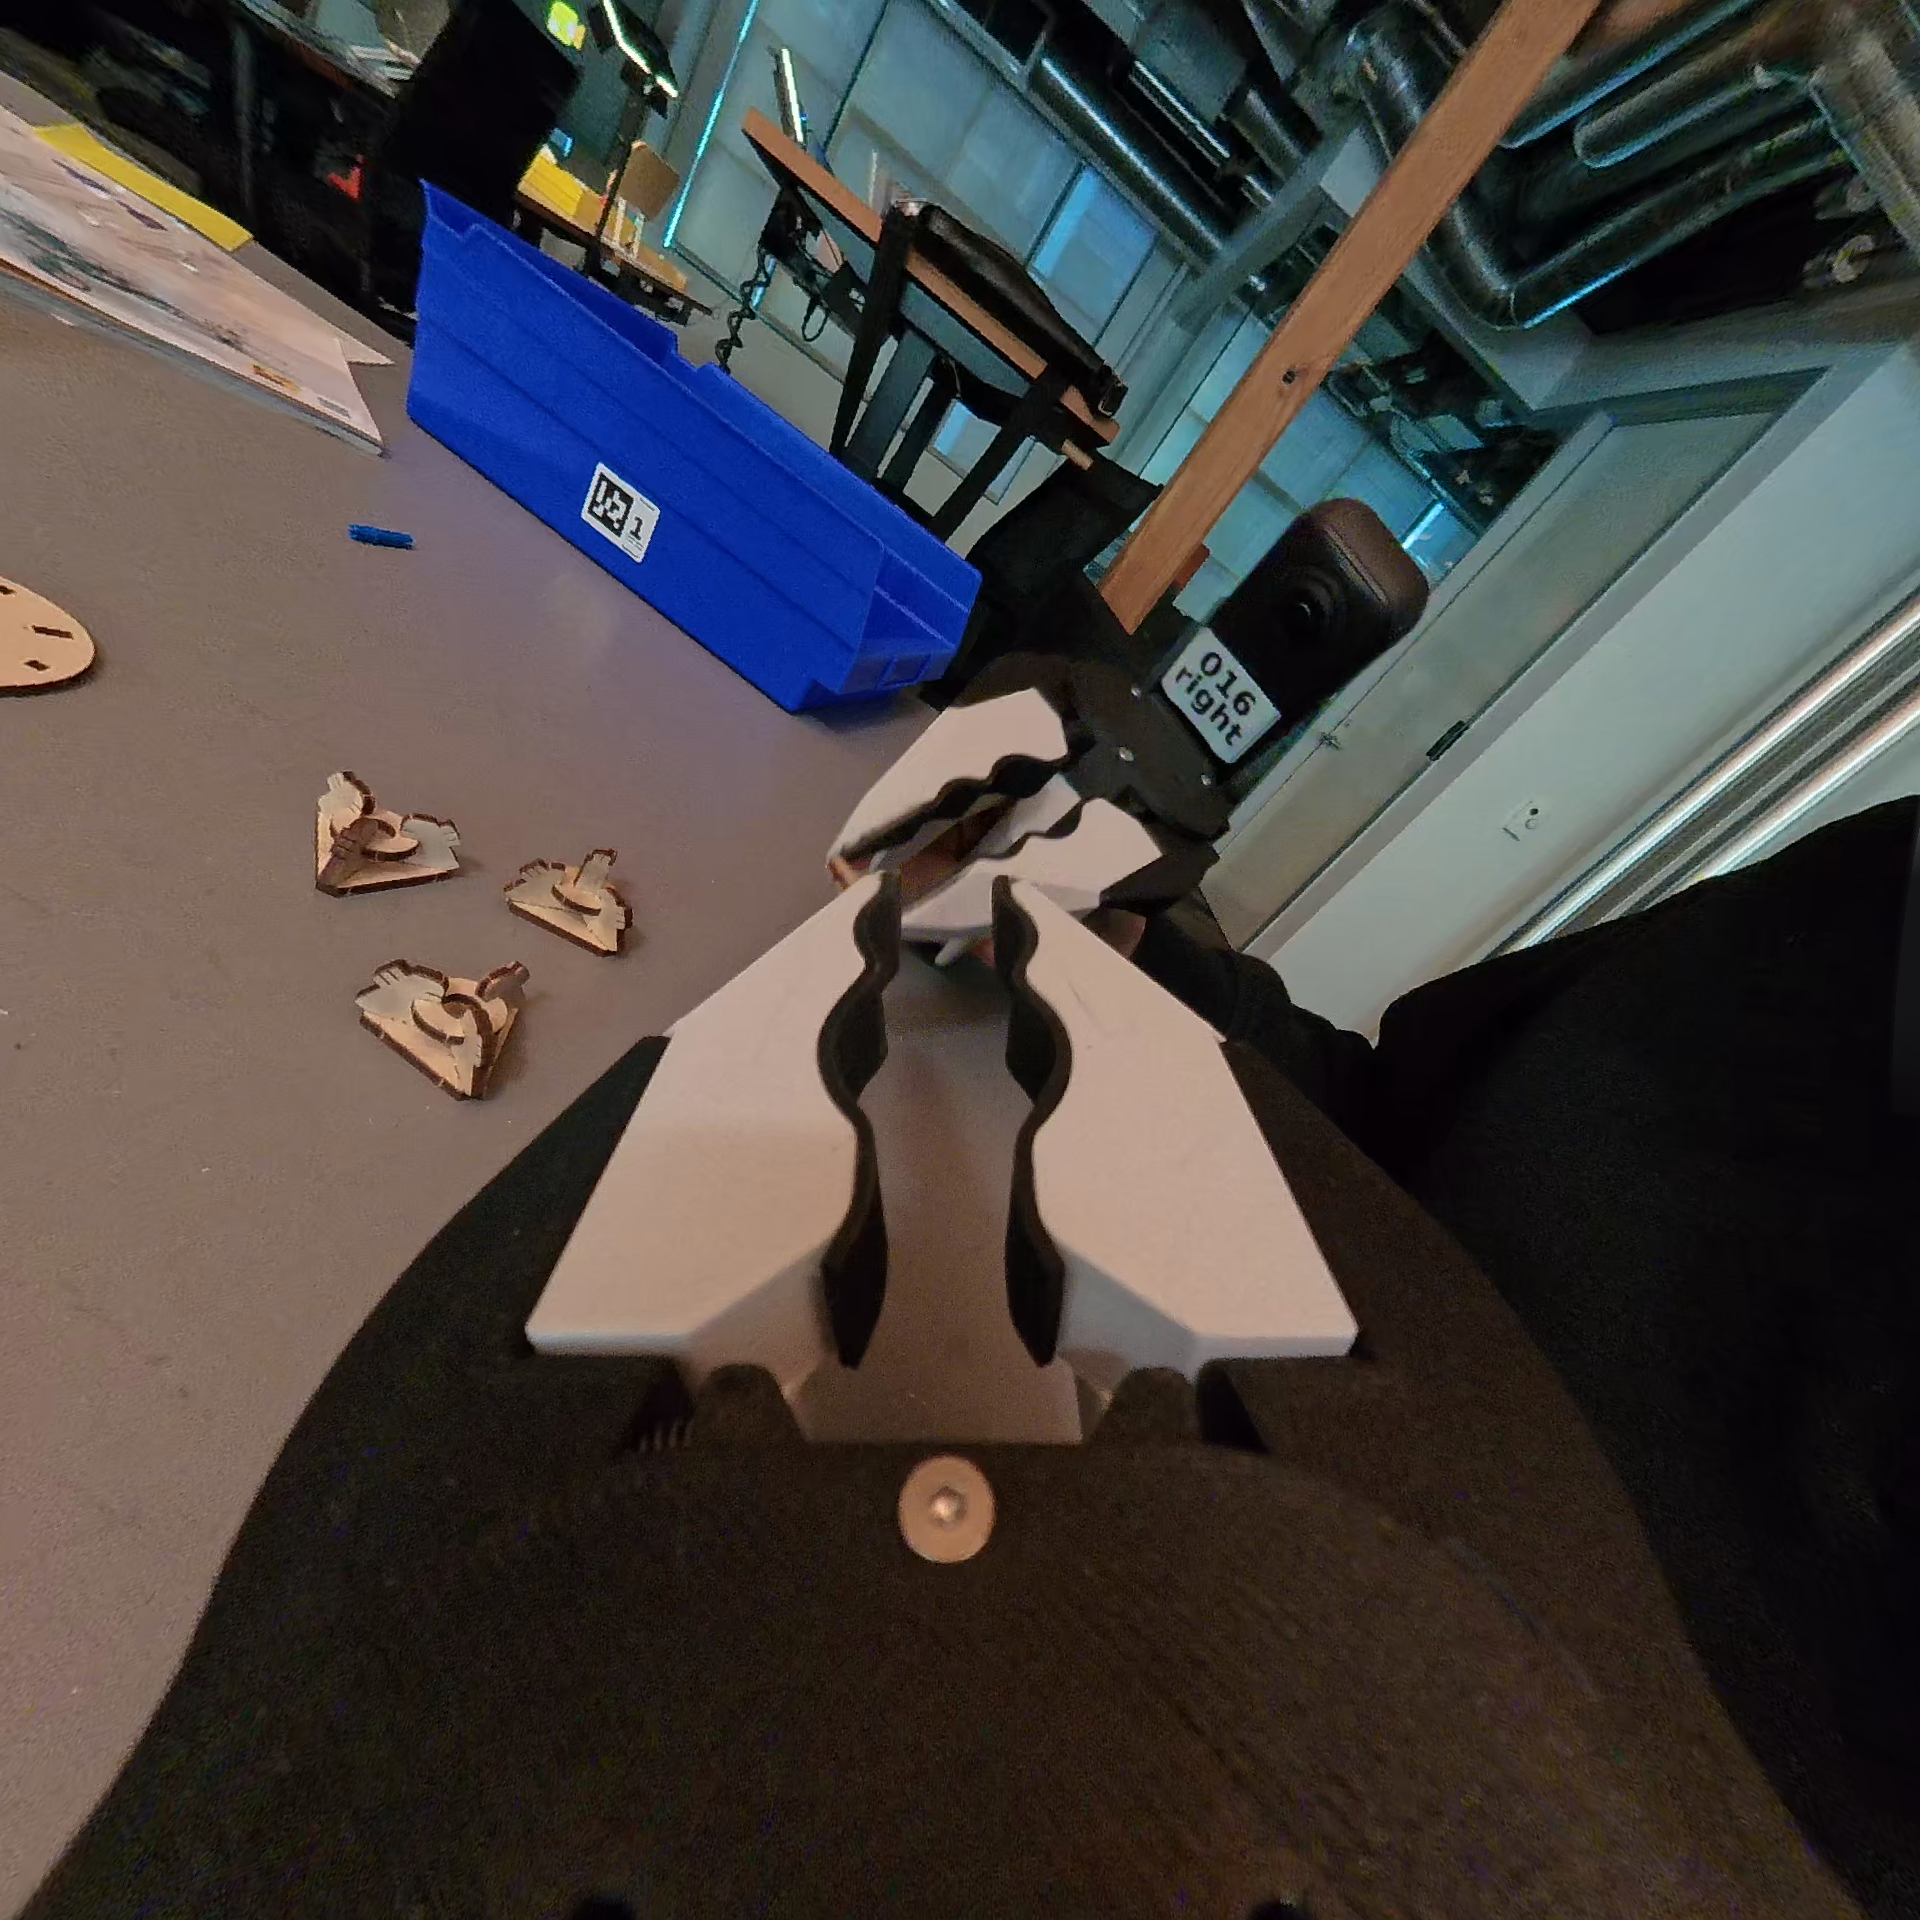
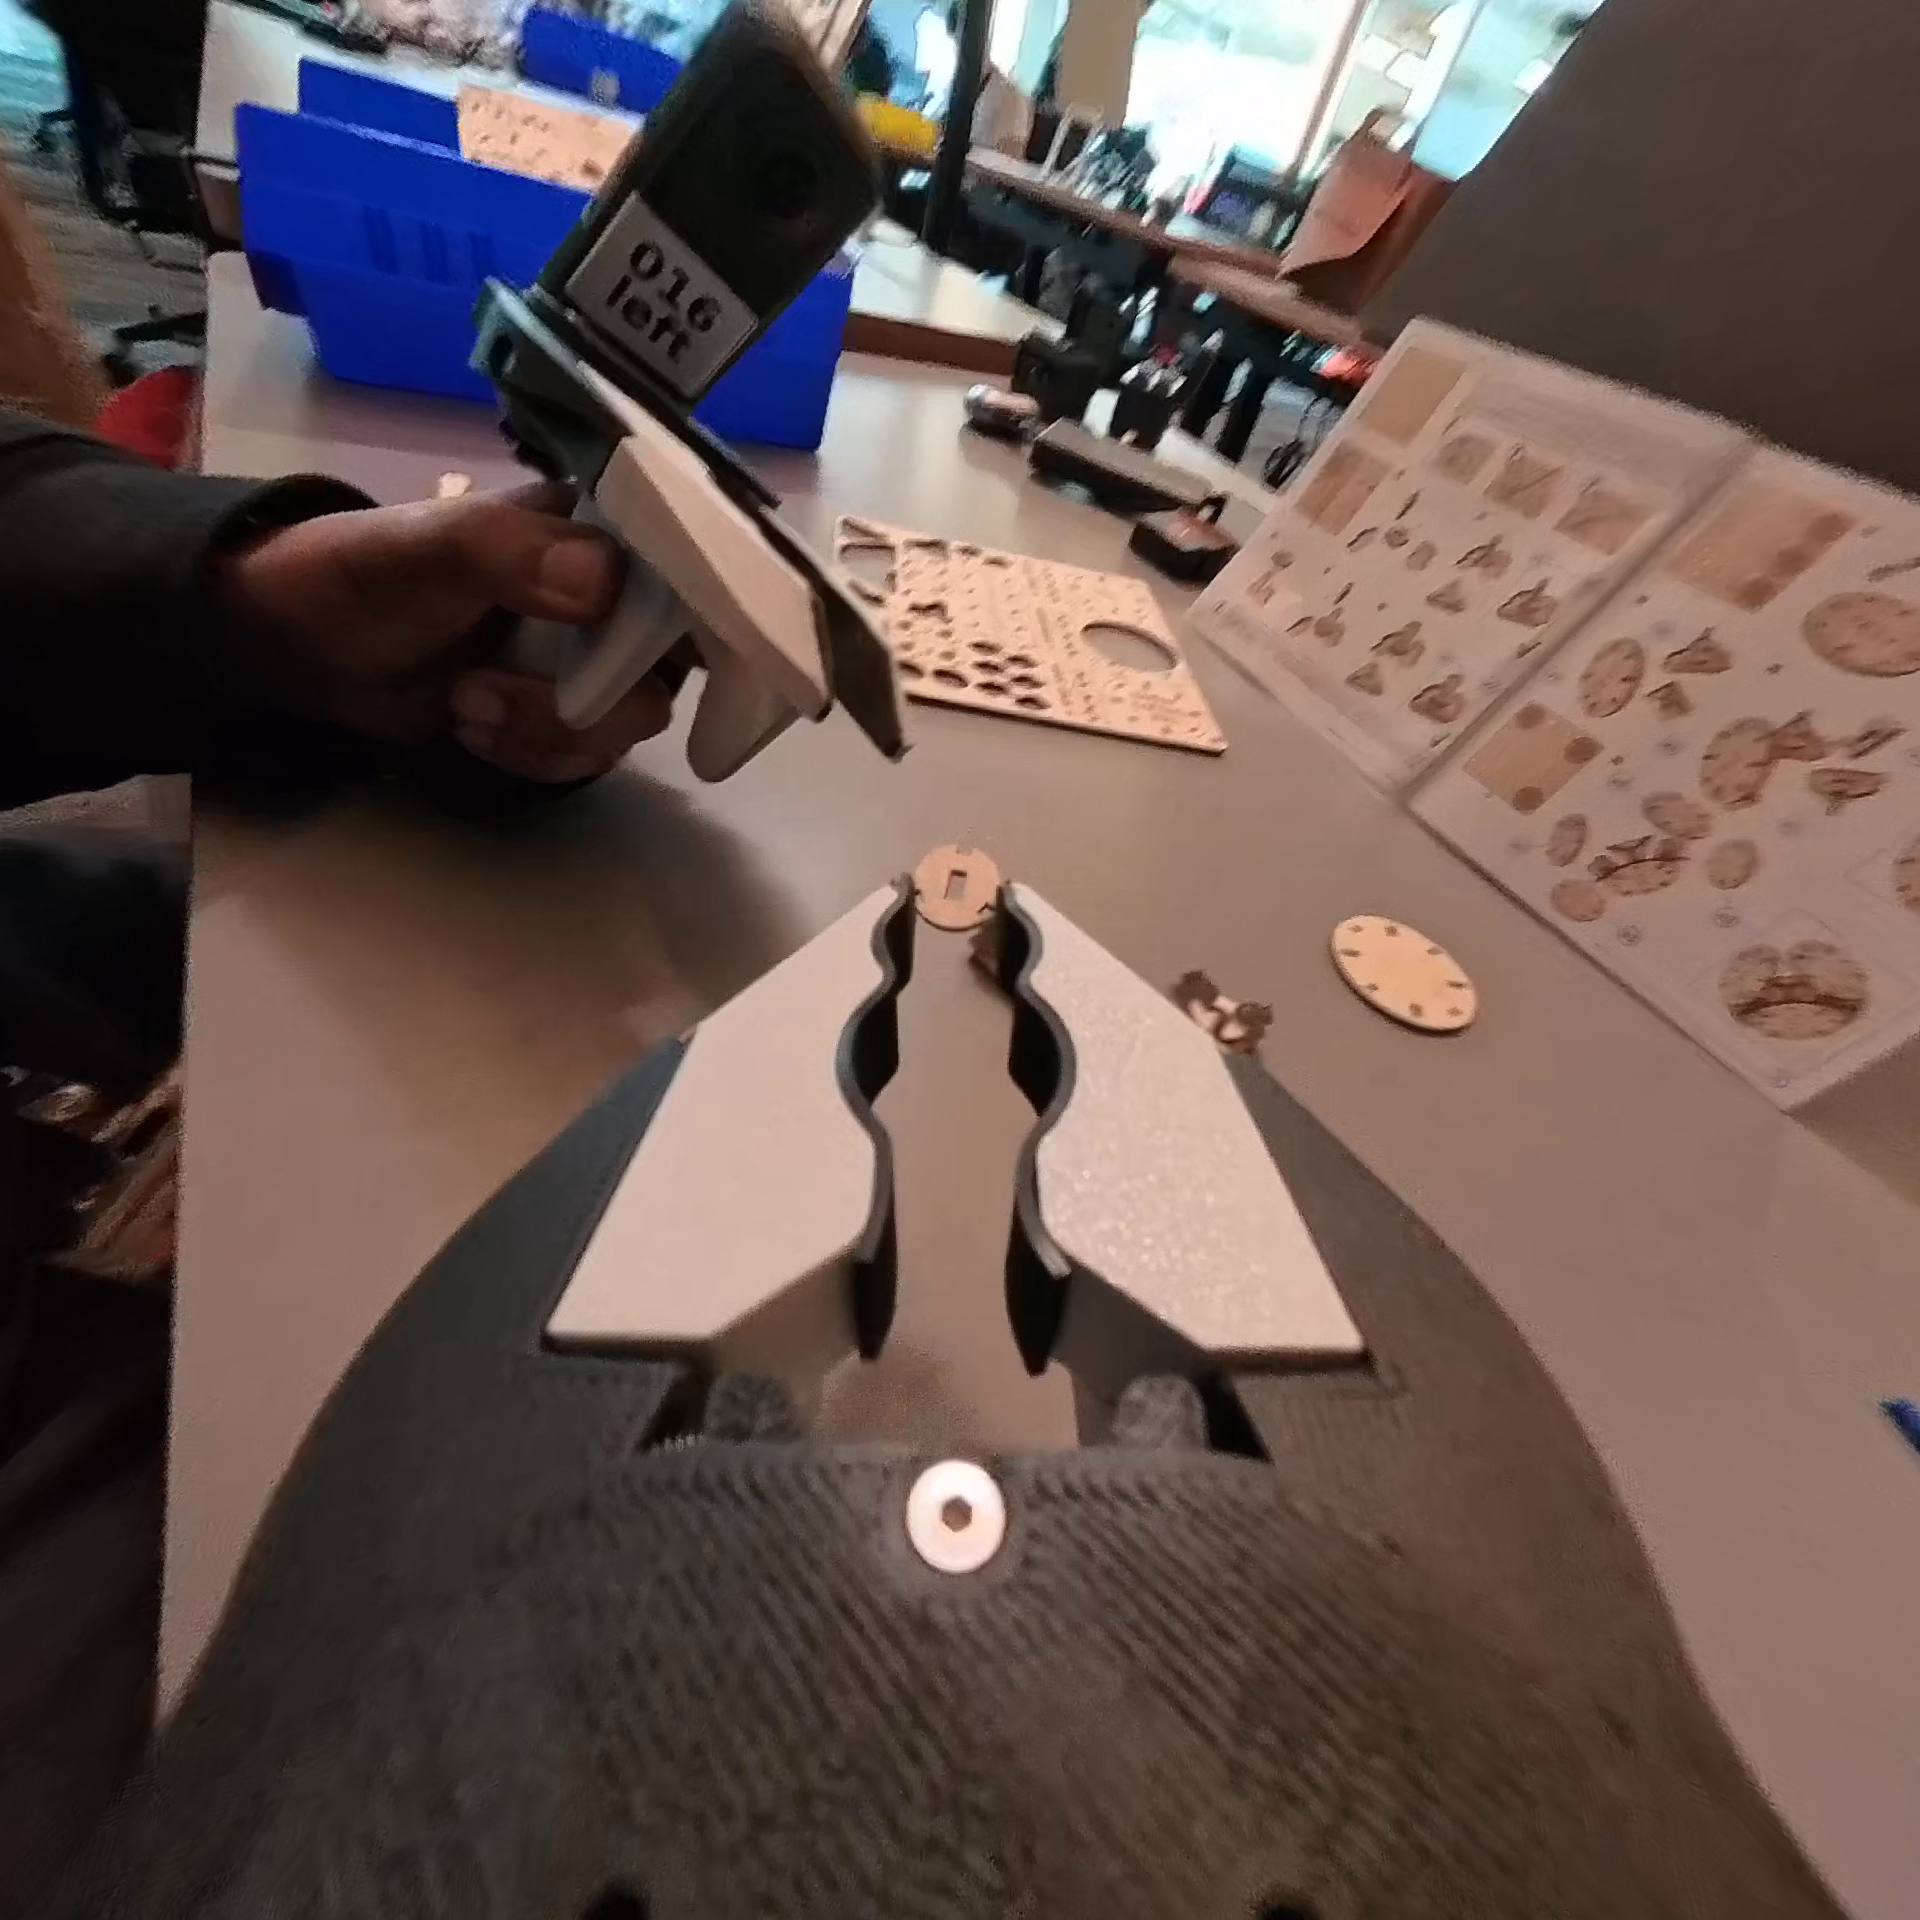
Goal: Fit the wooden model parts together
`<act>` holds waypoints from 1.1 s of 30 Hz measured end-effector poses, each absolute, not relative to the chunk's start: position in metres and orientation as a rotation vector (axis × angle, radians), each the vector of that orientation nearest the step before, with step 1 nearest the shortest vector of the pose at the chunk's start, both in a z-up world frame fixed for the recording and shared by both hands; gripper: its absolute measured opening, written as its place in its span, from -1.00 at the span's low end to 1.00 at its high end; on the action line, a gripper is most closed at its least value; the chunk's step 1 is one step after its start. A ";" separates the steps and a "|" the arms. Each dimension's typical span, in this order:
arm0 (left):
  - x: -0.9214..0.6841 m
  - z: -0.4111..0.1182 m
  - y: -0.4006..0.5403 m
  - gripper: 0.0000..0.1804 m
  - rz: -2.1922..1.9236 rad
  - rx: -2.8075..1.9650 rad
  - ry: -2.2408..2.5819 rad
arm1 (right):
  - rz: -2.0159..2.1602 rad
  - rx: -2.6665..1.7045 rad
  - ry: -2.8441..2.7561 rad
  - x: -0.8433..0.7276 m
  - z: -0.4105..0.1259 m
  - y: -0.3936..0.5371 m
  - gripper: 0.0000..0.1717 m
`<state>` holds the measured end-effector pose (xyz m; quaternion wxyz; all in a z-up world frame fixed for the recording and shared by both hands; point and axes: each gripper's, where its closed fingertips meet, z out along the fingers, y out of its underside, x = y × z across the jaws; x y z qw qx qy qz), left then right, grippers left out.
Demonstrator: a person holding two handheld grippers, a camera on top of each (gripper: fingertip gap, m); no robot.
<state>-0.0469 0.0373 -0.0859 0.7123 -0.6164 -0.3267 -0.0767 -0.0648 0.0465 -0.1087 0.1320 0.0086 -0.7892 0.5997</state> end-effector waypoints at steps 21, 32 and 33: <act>-0.047 -0.085 0.036 -0.82 -0.169 -1.358 -0.724 | 1.357 0.135 -2.863 -0.021 -0.175 0.052 -0.83; -0.046 -0.086 0.037 -0.82 -0.166 -1.367 -0.719 | 1.415 0.096 -2.871 -0.021 -0.170 0.055 -0.71; -0.046 -0.085 0.037 -0.82 -0.165 -1.366 -0.719 | 1.351 0.098 -2.888 -0.021 -0.177 0.056 -0.73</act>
